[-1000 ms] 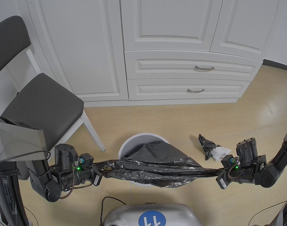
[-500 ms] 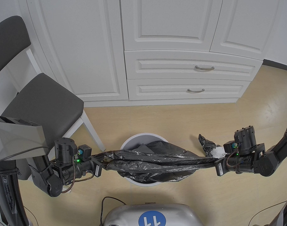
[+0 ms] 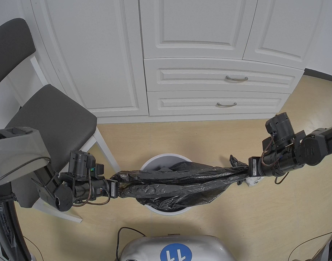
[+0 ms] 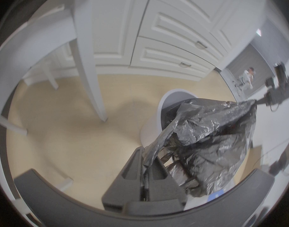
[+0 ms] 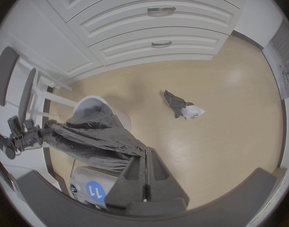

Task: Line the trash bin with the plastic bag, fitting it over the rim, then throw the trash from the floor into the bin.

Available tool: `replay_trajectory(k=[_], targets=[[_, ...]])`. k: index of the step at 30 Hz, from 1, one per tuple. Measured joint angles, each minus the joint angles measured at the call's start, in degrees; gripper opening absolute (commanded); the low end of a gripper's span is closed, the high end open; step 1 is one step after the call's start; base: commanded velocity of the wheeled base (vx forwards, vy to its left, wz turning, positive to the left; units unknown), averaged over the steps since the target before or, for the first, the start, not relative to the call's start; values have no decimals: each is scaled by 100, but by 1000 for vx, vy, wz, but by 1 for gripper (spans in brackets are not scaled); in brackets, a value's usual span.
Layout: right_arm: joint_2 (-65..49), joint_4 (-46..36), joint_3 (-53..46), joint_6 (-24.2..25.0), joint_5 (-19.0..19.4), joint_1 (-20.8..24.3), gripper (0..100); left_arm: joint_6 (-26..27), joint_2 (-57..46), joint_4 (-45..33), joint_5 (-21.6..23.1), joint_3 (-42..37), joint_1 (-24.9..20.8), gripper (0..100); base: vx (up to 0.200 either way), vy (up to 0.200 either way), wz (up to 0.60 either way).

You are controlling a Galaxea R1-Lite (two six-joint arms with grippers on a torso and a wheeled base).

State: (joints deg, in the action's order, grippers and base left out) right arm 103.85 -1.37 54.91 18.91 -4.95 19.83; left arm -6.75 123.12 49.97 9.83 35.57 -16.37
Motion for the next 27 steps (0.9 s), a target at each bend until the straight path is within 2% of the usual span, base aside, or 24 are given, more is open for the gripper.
replay_trajectory(k=[7, 13, 21, 27], targets=[[23, -523, 440, 151, 13, 94, 0, -1254, -416, -1794, 7, 1026, 4, 0, 0, 0, 0], [229, -521, 579, 194, -6, 119, 0, -2198, -599, -2473, 7, 1794, -60, 0, 0, 0, 0], [552, 374, 728, 602, -29, -52, 0, -2426, -639, -2498, 10, 2060, -162, 0, 0, 0, 0], [653, 735, 752, 641, 33, -468, 0, -2556, -551, -2473, -22, 2078, -400, 0, 0, 0, 0]])
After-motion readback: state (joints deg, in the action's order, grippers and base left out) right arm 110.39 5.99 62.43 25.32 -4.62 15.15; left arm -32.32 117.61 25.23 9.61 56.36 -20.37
